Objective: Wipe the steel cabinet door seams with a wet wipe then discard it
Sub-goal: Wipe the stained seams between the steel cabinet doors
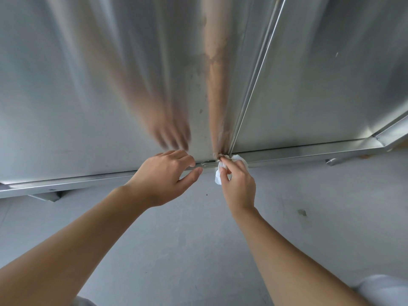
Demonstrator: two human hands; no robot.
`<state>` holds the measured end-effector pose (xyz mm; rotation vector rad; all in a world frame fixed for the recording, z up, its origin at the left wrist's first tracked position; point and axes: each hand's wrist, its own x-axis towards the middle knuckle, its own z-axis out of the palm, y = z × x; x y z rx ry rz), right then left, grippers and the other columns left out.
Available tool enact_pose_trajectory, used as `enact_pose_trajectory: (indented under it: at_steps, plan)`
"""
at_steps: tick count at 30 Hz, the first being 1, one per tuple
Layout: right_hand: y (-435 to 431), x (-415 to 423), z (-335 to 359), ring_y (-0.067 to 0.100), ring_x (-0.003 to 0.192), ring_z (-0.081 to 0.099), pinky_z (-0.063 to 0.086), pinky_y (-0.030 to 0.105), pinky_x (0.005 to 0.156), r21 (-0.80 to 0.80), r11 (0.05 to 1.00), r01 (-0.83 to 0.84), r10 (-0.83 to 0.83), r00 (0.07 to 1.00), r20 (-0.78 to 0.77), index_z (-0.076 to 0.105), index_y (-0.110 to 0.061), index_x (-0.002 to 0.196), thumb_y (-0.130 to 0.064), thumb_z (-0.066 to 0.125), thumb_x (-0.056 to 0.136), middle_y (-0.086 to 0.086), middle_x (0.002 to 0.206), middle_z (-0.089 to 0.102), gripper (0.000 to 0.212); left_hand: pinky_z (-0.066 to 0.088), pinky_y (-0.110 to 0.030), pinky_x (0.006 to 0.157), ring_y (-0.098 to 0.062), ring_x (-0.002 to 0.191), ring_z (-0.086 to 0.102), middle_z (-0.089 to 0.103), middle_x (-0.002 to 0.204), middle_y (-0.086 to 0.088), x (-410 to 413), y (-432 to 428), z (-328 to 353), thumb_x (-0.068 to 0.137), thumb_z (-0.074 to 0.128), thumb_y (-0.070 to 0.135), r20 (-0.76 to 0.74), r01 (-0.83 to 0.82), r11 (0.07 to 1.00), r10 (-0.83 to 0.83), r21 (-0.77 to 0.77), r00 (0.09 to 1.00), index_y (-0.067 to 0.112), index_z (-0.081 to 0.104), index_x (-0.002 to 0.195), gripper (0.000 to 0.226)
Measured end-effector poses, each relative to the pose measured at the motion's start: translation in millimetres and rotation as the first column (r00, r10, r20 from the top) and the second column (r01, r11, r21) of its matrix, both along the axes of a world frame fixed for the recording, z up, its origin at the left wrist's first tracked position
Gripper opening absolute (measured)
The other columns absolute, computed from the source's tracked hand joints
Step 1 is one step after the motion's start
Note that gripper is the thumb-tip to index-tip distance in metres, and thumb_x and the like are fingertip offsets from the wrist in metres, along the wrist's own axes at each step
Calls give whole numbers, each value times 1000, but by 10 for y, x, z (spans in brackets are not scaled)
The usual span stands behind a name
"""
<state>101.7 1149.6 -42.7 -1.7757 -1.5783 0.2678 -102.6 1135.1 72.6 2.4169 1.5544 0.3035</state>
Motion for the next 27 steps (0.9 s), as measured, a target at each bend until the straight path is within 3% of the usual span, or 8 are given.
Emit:
enact_pose_trajectory:
  at_steps: [4, 8, 12, 14, 21, 24, 27]
  plan:
    - [7, 42, -21, 20, 62, 60, 45, 24, 53, 20, 999, 51, -52, 998, 45, 74, -33, 115, -9, 68, 84, -7, 90, 68, 39, 51, -36, 72, -15, 86, 58, 61, 94, 11, 14, 13, 31, 95, 18, 65, 13, -5, 1000, 5, 6, 1000, 24, 64, 100, 61]
    - [43, -103, 19, 14, 69, 57, 36, 13, 60, 52, 997, 56, -51, 995, -87, 77, -20, 103, -1, 68, 81, -3, 85, 69, 30, 50, -36, 72, -15, 87, 58, 61, 94, 9, 12, 12, 51, 94, 17, 66, 13, -9, 1000, 9, 10, 1000, 24, 64, 101, 64]
    - [113, -138, 33, 20, 60, 51, 44, 28, 51, 40, 999, -5, 9, 993, -114, 75, -17, 83, 6, 57, 70, 2, 65, 58, 31, 50, -35, 71, -15, 87, 58, 61, 95, 10, 9, 21, 21, 94, 18, 66, 9, 0, 1000, 0, 3, 1000, 25, 64, 101, 63]
    - [131, -117, 29, 15, 64, 55, 47, 28, 56, -1, 999, -43, 43, 987, -153, 74, -19, 81, 5, 55, 69, 3, 62, 60, 33, 50, -35, 70, -15, 87, 58, 60, 94, 10, 20, 39, 2, 95, 19, 66, 7, 6, 1000, -6, 7, 1000, 25, 64, 100, 61]
    - [102, -107, -37, 17, 79, 64, 50, 27, 70, -27, 999, -21, 15, 981, -193, 77, -21, 105, -2, 64, 80, -3, 88, 70, 34, 50, -36, 69, -16, 86, 58, 61, 94, 9, 149, 63, 22, 95, 21, 64, 18, 16, 1000, -16, 25, 1000, 25, 64, 100, 58]
    - [19, -135, -62, 14, 80, 65, 45, 13, 72, 19, 1000, 22, -17, 970, -241, 76, -19, 106, -3, 65, 85, -3, 93, 71, 29, 49, -35, 69, -16, 84, 58, 61, 94, 9, 172, 41, 49, 95, 21, 64, 25, 17, 999, -18, 31, 1000, 24, 64, 99, 58]
    - [-79, -198, -46, 9, 84, 67, 42, 2, 76, -16, 989, 149, -142, 894, -424, 76, -20, 106, -3, 64, 88, -6, 101, 75, 28, 50, -36, 70, -15, 86, 58, 61, 94, 10, 140, 16, 68, 96, 21, 64, 20, 8, 999, -8, 35, 1000, 25, 64, 99, 58]
